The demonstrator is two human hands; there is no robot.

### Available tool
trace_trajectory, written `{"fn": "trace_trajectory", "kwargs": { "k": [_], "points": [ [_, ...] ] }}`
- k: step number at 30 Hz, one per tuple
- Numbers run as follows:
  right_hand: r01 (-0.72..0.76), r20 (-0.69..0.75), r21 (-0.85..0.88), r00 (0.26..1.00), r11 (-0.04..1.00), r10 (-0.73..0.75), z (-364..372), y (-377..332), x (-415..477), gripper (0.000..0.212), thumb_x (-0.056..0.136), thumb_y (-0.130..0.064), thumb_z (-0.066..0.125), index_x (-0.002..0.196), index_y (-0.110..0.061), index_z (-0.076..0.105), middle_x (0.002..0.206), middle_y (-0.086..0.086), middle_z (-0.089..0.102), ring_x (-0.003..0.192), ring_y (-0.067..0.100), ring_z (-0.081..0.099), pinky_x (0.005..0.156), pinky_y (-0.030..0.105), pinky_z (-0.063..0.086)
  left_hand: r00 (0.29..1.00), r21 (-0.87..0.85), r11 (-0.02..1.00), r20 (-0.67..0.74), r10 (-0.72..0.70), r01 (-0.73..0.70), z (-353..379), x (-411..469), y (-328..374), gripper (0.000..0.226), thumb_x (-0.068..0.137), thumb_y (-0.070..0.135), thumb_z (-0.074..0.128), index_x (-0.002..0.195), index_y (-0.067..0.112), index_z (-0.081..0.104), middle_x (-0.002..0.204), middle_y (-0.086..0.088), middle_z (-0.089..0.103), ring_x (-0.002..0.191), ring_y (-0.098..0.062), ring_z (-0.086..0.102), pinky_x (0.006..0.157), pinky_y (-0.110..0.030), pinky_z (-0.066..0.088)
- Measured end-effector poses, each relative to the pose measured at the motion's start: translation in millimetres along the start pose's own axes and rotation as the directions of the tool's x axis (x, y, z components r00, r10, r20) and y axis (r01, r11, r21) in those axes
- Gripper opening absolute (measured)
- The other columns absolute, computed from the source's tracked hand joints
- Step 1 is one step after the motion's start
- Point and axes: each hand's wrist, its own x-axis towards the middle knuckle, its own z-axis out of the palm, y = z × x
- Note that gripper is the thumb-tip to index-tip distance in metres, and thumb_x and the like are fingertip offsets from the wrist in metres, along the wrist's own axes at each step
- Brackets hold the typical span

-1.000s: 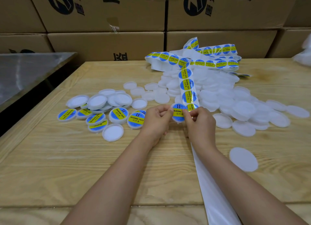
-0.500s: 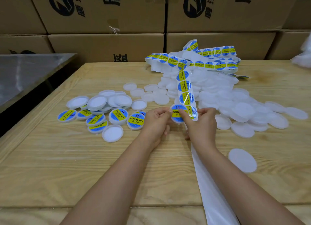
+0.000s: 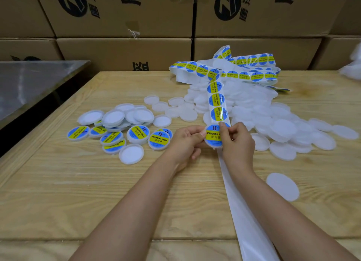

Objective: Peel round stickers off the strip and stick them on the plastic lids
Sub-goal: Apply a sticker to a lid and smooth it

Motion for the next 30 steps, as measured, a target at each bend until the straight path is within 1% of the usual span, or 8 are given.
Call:
{"fn": "trace_trajectory", "kwargs": {
  "k": [7, 11, 14, 16, 18, 23, 27, 30],
  "points": [
    [-0.067, 0.009, -0.006, 0.998, 0.998, 0.067, 1.5, -2.4, -1.0, 0.040, 0.078, -0.049, 0.068, 0.068, -0.020, 0.043, 0.058, -0.010, 0.052, 0.053, -0.002, 0.051, 0.050, 0.010, 0.037, 1.000, 0.004, 1.000, 0.003, 0.021, -0.021, 2.4, -3.0, -0.6, 0.027, 0.095, 0.004, 0.047, 0.118, -0.006, 0.056, 0.086, -0.009, 0.070, 0.069, -0.012, 0.069, 0.028, -0.014, 0.024],
    [-0.047, 0.056, 0.038, 0.997, 0.998, 0.045, 4.4, -3.6, -2.6, 0.036, 0.077, -0.048, 0.069, 0.074, -0.023, 0.045, 0.062, -0.012, 0.057, 0.058, -0.009, 0.054, 0.051, 0.008, 0.038, 0.999, -0.034, 0.999, 0.010, 0.031, -0.030, 2.2, -2.1, -0.8, 0.021, 0.094, 0.009, 0.049, 0.110, 0.004, 0.062, 0.084, -0.002, 0.073, 0.076, -0.013, 0.071, 0.032, -0.016, 0.032],
    [-0.032, 0.111, 0.074, 0.993, 0.997, 0.024, 6.1, -3.3, -4.5, 0.034, 0.075, -0.048, 0.070, 0.081, -0.027, 0.045, 0.072, -0.011, 0.063, 0.065, -0.005, 0.059, 0.056, 0.012, 0.043, 1.000, -0.057, 0.998, 0.021, 0.012, -0.011, -0.2, -0.5, -1.6, 0.018, 0.095, 0.015, 0.049, 0.101, 0.009, 0.065, 0.082, -0.001, 0.073, 0.078, -0.013, 0.071, 0.047, -0.019, 0.050],
    [-0.033, 0.149, 0.095, 0.989, 0.995, 0.019, 7.2, -2.3, -5.6, 0.033, 0.076, -0.045, 0.071, 0.086, -0.028, 0.044, 0.078, -0.009, 0.065, 0.073, 0.002, 0.063, 0.065, 0.025, 0.050, 1.000, -0.079, 0.997, 0.017, -0.001, 0.003, -2.1, 0.5, -2.1, 0.018, 0.095, 0.017, 0.048, 0.096, 0.010, 0.064, 0.082, -0.002, 0.073, 0.077, -0.013, 0.071, 0.056, -0.022, 0.054],
    [-0.029, 0.180, 0.108, 0.984, 0.994, 0.009, 7.5, -1.2, -6.0, 0.033, 0.077, -0.040, 0.072, 0.090, -0.029, 0.044, 0.082, -0.010, 0.067, 0.077, 0.006, 0.065, 0.068, 0.031, 0.052, 1.000, -0.121, 0.993, 0.007, -0.015, 0.016, -3.3, 1.8, -2.3, 0.020, 0.097, 0.017, 0.046, 0.094, 0.009, 0.064, 0.086, -0.005, 0.072, 0.079, -0.016, 0.071, 0.061, -0.025, 0.057],
    [0.082, 0.212, 0.086, 0.972, 0.993, -0.098, 7.2, 0.5, -6.5, 0.033, 0.080, -0.027, 0.073, 0.090, -0.034, 0.042, 0.082, -0.014, 0.066, 0.072, 0.000, 0.062, 0.065, 0.021, 0.049, 0.999, -0.208, 0.977, -0.016, -0.046, 0.041, -6.2, 4.5, -0.7, 0.026, 0.099, 0.017, 0.042, 0.107, 0.000, 0.060, 0.107, -0.021, 0.066, 0.089, -0.029, 0.068, 0.081, -0.037, 0.056],
    [0.129, 0.216, 0.063, 0.966, 0.990, -0.140, 5.0, 0.3, -7.3, 0.019, 0.088, -0.021, 0.064, 0.100, -0.015, 0.050, 0.085, 0.003, 0.067, 0.078, 0.020, 0.065, 0.070, 0.038, 0.052, 0.998, -0.234, 0.971, -0.037, -0.050, 0.040, -7.9, 6.2, -1.3, 0.027, 0.100, 0.014, 0.039, 0.098, 0.001, 0.062, 0.091, -0.014, 0.071, 0.082, -0.024, 0.069, 0.075, -0.032, 0.059],
    [0.153, 0.161, 0.008, 0.975, 0.988, -0.152, 2.2, 0.4, -5.5, 0.011, 0.095, -0.023, 0.053, 0.091, -0.012, 0.053, 0.068, -0.002, 0.062, 0.062, 0.013, 0.057, 0.058, 0.030, 0.041, 0.999, -0.233, 0.971, -0.016, -0.051, 0.046, -8.5, 6.0, -0.4, 0.026, 0.099, 0.013, 0.040, 0.096, 0.002, 0.063, 0.082, -0.009, 0.073, 0.075, -0.019, 0.071, 0.070, -0.030, 0.059]
  ]
}}
